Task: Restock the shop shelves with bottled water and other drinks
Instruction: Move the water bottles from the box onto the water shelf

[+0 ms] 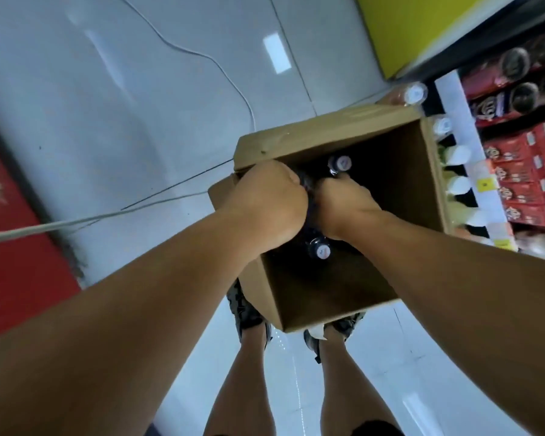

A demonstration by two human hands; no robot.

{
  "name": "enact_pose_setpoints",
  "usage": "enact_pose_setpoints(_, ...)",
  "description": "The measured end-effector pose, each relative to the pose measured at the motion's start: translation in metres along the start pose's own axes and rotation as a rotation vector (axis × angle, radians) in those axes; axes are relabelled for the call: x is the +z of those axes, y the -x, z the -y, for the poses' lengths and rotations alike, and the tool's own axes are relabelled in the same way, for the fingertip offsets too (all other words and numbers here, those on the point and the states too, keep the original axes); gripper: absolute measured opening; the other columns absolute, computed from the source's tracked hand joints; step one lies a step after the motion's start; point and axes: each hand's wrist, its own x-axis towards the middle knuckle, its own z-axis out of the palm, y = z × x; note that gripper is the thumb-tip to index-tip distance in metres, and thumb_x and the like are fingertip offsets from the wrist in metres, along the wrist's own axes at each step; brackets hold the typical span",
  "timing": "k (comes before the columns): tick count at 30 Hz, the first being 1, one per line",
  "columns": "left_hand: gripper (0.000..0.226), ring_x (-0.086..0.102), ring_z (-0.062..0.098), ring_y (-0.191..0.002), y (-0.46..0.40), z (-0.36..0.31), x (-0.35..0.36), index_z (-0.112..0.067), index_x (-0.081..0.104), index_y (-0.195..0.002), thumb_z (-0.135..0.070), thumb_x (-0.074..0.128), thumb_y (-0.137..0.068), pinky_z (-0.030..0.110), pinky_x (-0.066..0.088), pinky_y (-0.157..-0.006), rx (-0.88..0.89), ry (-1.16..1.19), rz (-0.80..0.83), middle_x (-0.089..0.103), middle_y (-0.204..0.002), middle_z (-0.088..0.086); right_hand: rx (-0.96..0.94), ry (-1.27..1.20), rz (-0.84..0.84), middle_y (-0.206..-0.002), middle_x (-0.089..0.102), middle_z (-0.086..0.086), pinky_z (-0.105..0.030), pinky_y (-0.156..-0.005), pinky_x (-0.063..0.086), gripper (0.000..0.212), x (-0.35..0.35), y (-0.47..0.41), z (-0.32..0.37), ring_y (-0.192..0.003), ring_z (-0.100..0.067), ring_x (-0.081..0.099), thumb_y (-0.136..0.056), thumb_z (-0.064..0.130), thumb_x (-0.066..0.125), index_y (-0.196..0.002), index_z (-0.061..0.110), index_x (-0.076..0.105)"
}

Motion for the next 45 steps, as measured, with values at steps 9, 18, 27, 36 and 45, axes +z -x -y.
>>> enact_pose_setpoints(9, 0.035, 0.066, 0.024, -0.096, 0.107, -0.148, -0.090, -0.020, 0.063, -0.118, -0.002, 0.050, -0.090, 0.032, 0.054, -0.077, 0.147, -0.125, 0.060, 0.069, -0.113, 0.009, -0.272, -0.156, -0.119, -0.090, 0.070, -0.008, -0.025, -0.057, 0.044, 0.022, -0.257, 0.195, 0.000, -0.083, -0.026, 0.064, -0.080, 0.029, 0.075, -0.096, 0.014, 0.071)
enact_pose_setpoints(18, 0.032, 0.054, 0.005, -0.052, 0.313, -0.368, -0.236, -0.024, 0.066, -0.094, 0.001, 0.066, -0.073, 0.014, 0.039, -0.053, 0.553, -0.120, 0.060, 0.065, -0.071, -0.010, -0.283, -0.184, -0.576, -0.070, 0.072, -0.006, -0.021, -0.038, 0.041, 0.023, -0.507, 0.465, -0.009, -0.061, -0.019, 0.067, -0.081, 0.037, 0.070, -0.086, 0.015, 0.076)
enact_pose_setpoints(27, 0.063, 0.066, 0.017, -0.110, 0.491, -0.494, -0.280, -0.017, 0.057, -0.127, 0.000, 0.080, -0.071, 0.031, 0.056, -0.091, 0.948, -0.053, 0.150, 0.071, -0.118, 0.000, -0.220, -0.287, -1.201, -0.081, 0.069, -0.017, -0.032, -0.052, 0.042, 0.027, -0.624, 0.716, -0.033, -0.073, -0.029, 0.064, -0.083, 0.035, 0.069, -0.088, 0.009, 0.074)
enact_pose_setpoints(36, 0.057, 0.072, 0.025, -0.094, 0.601, -0.591, -0.229, -0.032, 0.065, -0.116, -0.037, 0.084, -0.063, 0.051, 0.058, -0.081, 1.205, 0.090, 0.197, 0.075, -0.106, 0.004, -0.210, -0.617, -1.683, -0.111, 0.072, -0.003, -0.037, -0.087, 0.053, 0.039, -0.642, 0.836, -0.095, -0.102, -0.024, 0.066, -0.090, 0.043, 0.066, -0.122, 0.020, 0.065)
enact_pose_setpoints(45, 0.033, 0.073, 0.013, -0.078, 0.660, -0.701, -0.126, -0.016, 0.070, -0.106, -0.020, 0.082, -0.076, 0.032, 0.056, -0.066, 1.406, 0.079, 0.312, 0.077, -0.091, -0.001, 0.124, -0.558, -1.751, -0.126, 0.062, 0.002, -0.046, -0.094, 0.050, 0.071, -0.607, 0.905, -0.203, -0.114, -0.026, 0.059, -0.080, 0.072, 0.062, -0.132, 0.026, 0.047)
